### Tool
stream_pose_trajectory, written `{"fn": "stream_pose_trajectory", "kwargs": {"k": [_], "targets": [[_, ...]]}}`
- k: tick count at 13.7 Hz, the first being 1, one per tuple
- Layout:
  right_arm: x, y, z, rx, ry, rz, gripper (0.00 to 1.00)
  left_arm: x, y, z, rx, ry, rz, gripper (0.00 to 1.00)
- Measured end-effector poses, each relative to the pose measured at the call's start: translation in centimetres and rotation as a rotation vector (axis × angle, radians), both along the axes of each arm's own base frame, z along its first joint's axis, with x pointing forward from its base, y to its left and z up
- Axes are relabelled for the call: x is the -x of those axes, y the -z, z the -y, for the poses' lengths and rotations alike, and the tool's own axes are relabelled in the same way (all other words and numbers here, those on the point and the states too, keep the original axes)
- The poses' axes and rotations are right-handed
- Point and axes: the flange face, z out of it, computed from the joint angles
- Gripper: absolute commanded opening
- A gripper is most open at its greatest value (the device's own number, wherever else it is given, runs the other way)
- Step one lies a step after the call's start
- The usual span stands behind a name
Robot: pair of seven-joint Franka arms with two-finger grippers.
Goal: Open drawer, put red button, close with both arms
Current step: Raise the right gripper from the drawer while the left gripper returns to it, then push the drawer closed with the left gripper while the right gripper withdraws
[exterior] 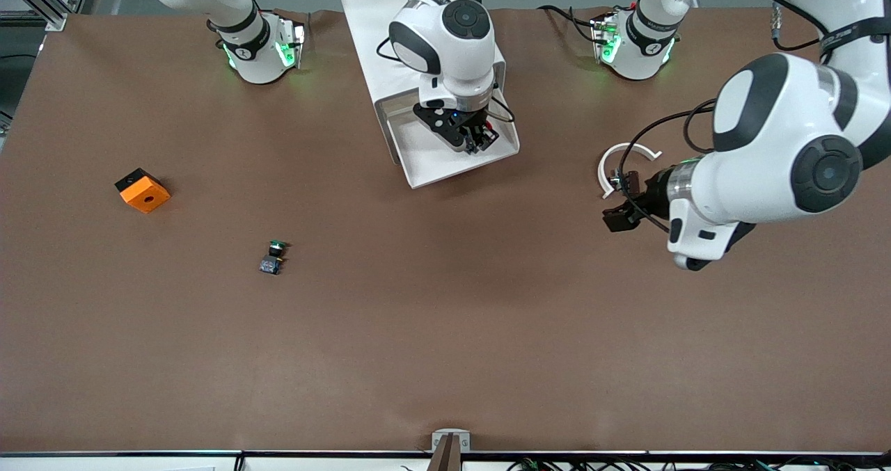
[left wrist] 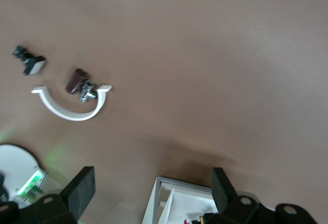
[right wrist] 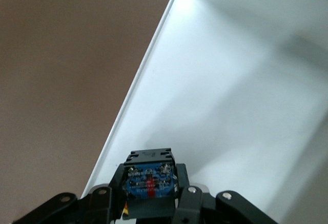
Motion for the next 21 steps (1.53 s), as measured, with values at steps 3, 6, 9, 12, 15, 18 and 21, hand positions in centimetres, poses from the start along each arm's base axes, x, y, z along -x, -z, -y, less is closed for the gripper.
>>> {"fn": "stream_pose_trajectory", "kwargs": {"k": [3,6,9,12,15,18,21], "targets": [[0.4,0.0,-0.2,0.004,-0.009,0.001,0.15,1.3,2.9,2.4,0.032,0.018,0.083,1.00],[0.4,0.1,-0.2,0.015,-0.014,0.005,1.00,4.1,6.6,4.4,0.053,0.035,0.143,1.00],[0.8,0.2,-0.1,0.043,-0.032,0.006,1.00,6.4,9.4,6.5,0.057,0.073,0.166,1.00],[0.1,-1.2,0.2,0.083,-0.117,-0.009,1.00,7.7,11.2,8.0,0.061,0.104,0.188,1.00],[-3.8,-6.6,2.4,0.117,-0.225,-0.035,1.00,8.4,11.5,9.4,0.072,0.127,0.206,1.00],[-8.3,-11.2,6.8,0.113,-0.317,-0.047,1.00,9.5,13.6,11.7,0.074,0.149,0.203,1.00],[-11.8,-13.9,12.3,0.117,-0.419,-0.079,1.00,11.8,16.3,15.3,0.052,0.127,0.155,1.00]]}}
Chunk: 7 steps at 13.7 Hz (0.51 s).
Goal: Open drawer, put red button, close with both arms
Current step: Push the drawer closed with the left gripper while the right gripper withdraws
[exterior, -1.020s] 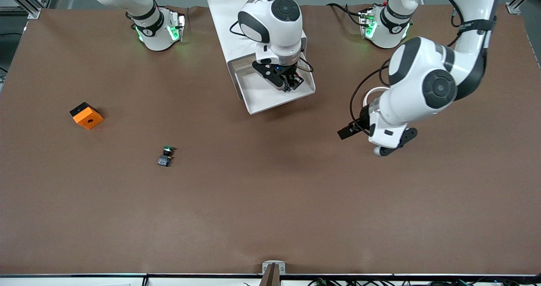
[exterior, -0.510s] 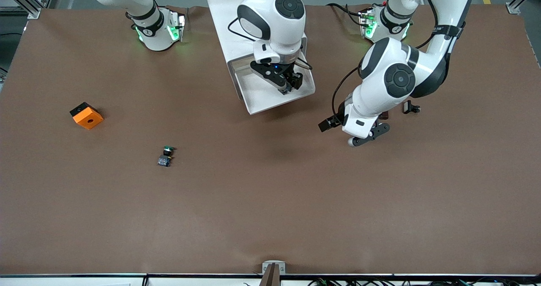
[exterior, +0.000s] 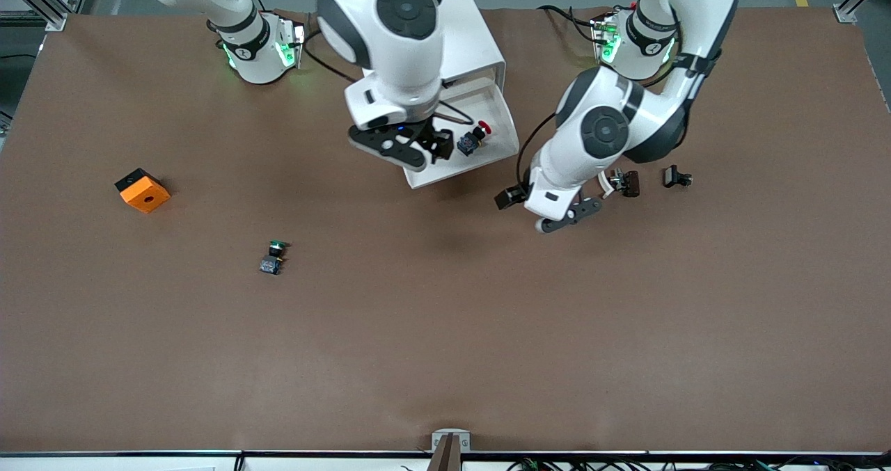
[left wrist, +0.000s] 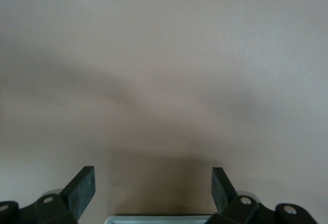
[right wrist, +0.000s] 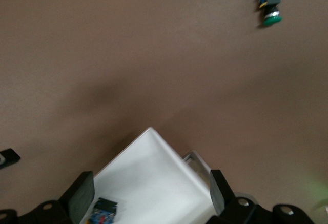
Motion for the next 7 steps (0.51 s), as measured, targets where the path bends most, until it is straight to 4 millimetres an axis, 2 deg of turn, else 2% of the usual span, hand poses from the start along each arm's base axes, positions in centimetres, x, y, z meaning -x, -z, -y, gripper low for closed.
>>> {"fn": "stream_pose_trajectory", "kwargs": {"k": [3,7], "targets": [[-3.6,-2.4,7.0,-0.001,-0.100,-0.045,1.00,2.4,1.8,3.1,-0.024,-0.018,-0.036,1.00],[-7.1,-6.2,18.6,-0.025,-0.218,-0.112,1.00,4.3,3.2,5.1,-0.048,-0.048,-0.074,1.00]]}}
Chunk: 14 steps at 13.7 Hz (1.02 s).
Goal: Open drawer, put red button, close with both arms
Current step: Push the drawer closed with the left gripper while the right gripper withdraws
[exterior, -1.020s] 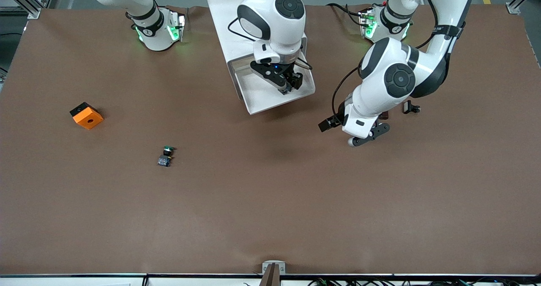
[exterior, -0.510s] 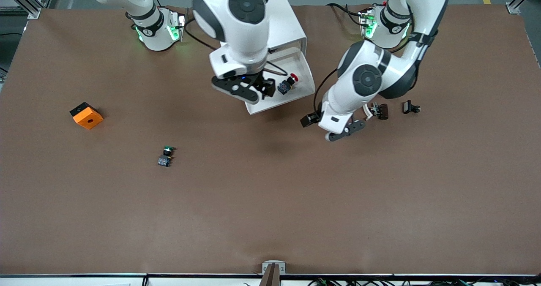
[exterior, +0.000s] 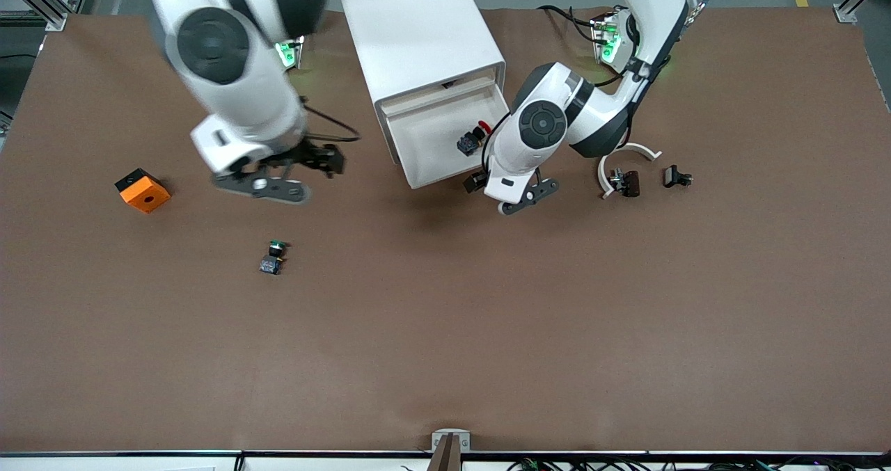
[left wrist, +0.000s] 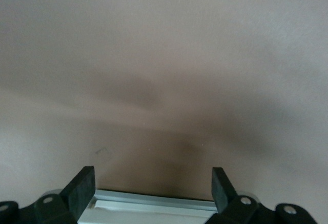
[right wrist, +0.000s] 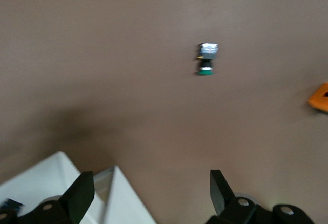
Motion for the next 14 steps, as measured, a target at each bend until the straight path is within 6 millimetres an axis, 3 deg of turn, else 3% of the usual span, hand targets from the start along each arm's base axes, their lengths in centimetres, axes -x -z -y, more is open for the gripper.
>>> {"fn": "stream_pose_trajectory", "kwargs": {"k": [5,8,10,14], "targets": [[-2.0,-2.7,13.8,-0.052,-0.087,-0.059,1.00,2.5,0.9,2.0,0.029,-0.021,-0.105,1.00],[-2.4,-3.4,20.2,-0.075,-0.081,-0.071,1.00,4.2,0.9,3.6,0.065,-0.030,-0.162,1.00],[-2.5,-3.4,22.3,-0.080,-0.062,-0.075,1.00,5.1,1.5,4.4,0.084,-0.042,-0.202,1.00],[-2.4,-3.1,23.7,-0.086,-0.072,-0.095,1.00,7.1,2.9,5.9,0.081,-0.065,-0.263,1.00]]}}
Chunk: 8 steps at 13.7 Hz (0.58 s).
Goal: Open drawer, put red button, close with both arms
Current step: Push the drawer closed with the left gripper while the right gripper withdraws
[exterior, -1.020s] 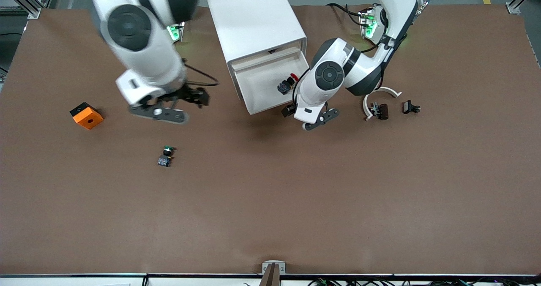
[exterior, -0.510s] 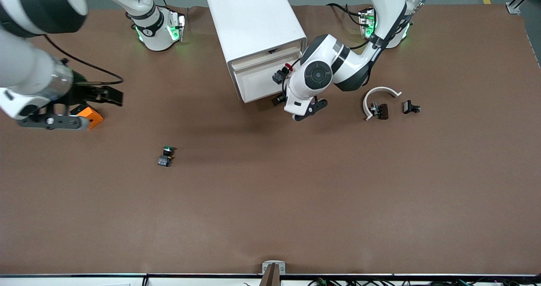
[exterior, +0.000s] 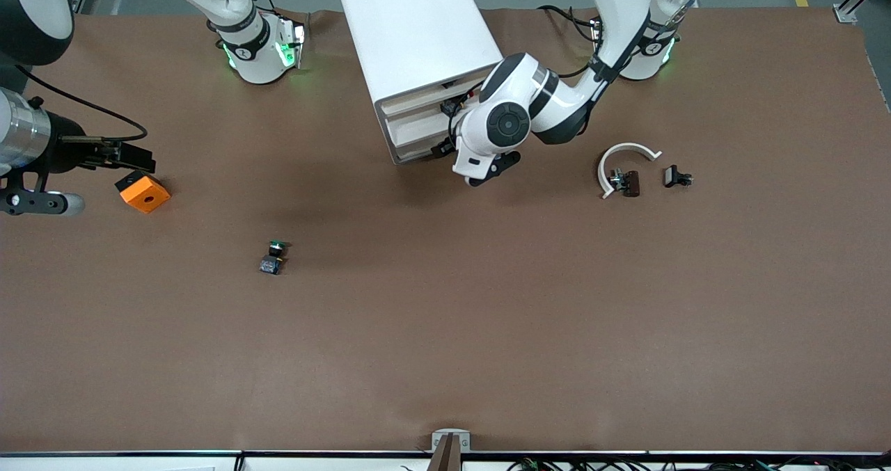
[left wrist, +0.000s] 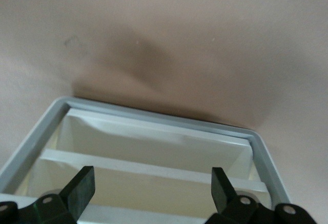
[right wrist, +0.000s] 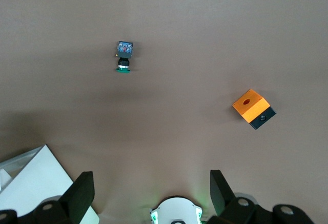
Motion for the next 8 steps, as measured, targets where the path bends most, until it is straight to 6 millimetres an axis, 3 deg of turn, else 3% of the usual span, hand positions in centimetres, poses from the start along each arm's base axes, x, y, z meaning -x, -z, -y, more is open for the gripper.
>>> {"fn": "stream_pose_trajectory", "kwargs": {"k": [8], "targets": [[0.2,0.1,5.7,-0.029,-0.025,-0.010,1.00,1.9,-0.2,2.2,-0.022,-0.063,-0.042,1.00]]}}
